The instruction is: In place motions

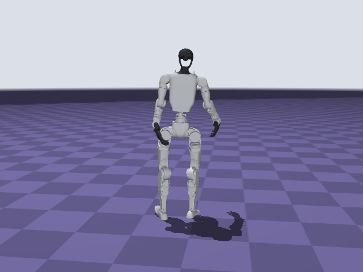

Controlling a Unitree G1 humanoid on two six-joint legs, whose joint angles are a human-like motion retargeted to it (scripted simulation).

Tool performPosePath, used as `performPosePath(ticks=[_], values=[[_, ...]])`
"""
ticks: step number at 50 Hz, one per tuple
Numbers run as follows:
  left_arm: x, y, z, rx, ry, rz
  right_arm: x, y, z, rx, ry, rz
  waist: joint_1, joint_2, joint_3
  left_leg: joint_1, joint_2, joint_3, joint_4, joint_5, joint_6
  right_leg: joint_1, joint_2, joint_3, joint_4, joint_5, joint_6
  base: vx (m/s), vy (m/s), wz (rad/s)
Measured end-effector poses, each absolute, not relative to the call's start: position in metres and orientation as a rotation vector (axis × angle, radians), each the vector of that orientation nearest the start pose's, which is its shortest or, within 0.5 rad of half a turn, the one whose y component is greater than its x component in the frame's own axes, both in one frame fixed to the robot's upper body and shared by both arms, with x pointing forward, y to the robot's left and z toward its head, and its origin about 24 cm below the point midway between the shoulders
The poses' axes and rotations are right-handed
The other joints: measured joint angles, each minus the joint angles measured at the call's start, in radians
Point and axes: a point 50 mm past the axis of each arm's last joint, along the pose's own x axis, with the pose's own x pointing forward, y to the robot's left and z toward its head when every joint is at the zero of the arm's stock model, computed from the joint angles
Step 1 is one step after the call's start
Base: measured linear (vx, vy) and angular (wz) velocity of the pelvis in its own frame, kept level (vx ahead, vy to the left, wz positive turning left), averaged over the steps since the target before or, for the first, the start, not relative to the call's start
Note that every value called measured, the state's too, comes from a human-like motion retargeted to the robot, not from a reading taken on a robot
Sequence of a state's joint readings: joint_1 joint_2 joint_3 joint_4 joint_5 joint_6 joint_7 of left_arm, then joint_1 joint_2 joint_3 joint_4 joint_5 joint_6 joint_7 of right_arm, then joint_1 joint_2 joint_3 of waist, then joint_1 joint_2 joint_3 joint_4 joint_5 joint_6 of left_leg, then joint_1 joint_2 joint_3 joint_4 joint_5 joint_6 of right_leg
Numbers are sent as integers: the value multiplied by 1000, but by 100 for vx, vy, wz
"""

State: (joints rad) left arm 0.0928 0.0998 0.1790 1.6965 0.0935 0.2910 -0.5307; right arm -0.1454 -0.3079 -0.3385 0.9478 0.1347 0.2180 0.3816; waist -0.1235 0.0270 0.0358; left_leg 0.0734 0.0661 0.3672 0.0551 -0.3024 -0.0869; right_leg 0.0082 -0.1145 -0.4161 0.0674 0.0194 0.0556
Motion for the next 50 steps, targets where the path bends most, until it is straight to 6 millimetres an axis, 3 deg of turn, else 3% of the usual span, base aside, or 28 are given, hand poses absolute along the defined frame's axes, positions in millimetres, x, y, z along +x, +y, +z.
performPosePath(ticks=[3,7,11,15,18,23,26,30,35,38,40,43,47,50], values=[[-82,162,-159,-587,1993,-144,232,-321,-45,77,680,-150,3,-10,-40,1,-13,-3,-17,3,1,1,-1,-7,-18,2,2,7,-3,11],[-78,167,-160,-579,1979,-131,275,-353,38,-180,477,-159,10,-19,-92,-11,-25,-6,-32,6,-1,-10,-9,-20,-22,-4,5,3,-4,19],[-65,166,-163,-587,1945,-122,304,-362,121,-342,181,-310,12,-21,-128,-28,-25,-18,-32,6,-1,-19,-11,-35,-18,-13,6,3,-3,23],[-49,164,-166,-594,1886,-150,319,-347,196,-388,-171,-447,6,-24,-139,-30,-21,-26,-30,5,-2,-14,-9,-45,-17,-21,6,1,-2,8],[-43,160,-168,-580,1857,-182,323,-325,240,-397,-398,-465,6,-23,-150,-29,-18,-29,-31,4,-2,-11,-4,-46,-19,-23,6,0,0,0],[-36,159,-169,-537,1852,-237,316,-287,296,-405,-666,-452,8,-24,-157,-30,-17,-28,-29,3,-3,-12,-2,-45,-20,-26,4,0,0,0],[-35,160,-169,-502,1865,-256,297,-273,327,-522,-836,-485,11,-27,-158,-35,-17,-31,-28,3,-4,-13,-3,-48,-21,-27,4,0,0,0],[-36,160,-169,-473,1879,-263,255,-261,367,-890,-1070,-639,12,-28,-159,-45,-16,-35,-27,4,-5,-19,-5,-52,-21,-30,4,0,0,0],[-44,157,-168,-488,1895,-237,203,-230,395,-1406,-1409,-923,-22,-17,-164,-52,-21,-64,-26,-5,-7,-22,-9,-85,-20,-35,6,0,1,32],[-45,156,-168,-502,1888,-198,188,-214,395,-1494,-1546,-944,-55,-15,-159,-54,-24,-106,-15,-17,-9,-14,-19,-123,-19,-39,9,0,1,60],[-45,155,-169,-517,1874,-164,187,-211,392,-1464,-1558,-899,-52,-15,-152,-53,-24,-107,-11,-19,-10,-12,-19,-124,-18,-39,9,0,0,0],[-44,153,-169,-548,1855,-116,194,-222,387,-1342,-1471,-886,-25,-14,-143,-50,-22,-84,-10,-17,-5,-11,-13,-102,-20,-36,6,1,2,-39],[-46,156,-169,-563,1857,-79,214,-256,376,-1143,-1238,-983,6,-15,-145,-56,-19,-62,-8,-13,-1,-16,-8,-75,-22,-33,4,0,2,-34],[-50,159,-168,-547,1872,-64,237,-286,357,-957,-1016,-1033,7,-17,-155,-59,-22,-65,-13,-9,0,-17,-8,-78,-23,-34,5,0,0,0]])
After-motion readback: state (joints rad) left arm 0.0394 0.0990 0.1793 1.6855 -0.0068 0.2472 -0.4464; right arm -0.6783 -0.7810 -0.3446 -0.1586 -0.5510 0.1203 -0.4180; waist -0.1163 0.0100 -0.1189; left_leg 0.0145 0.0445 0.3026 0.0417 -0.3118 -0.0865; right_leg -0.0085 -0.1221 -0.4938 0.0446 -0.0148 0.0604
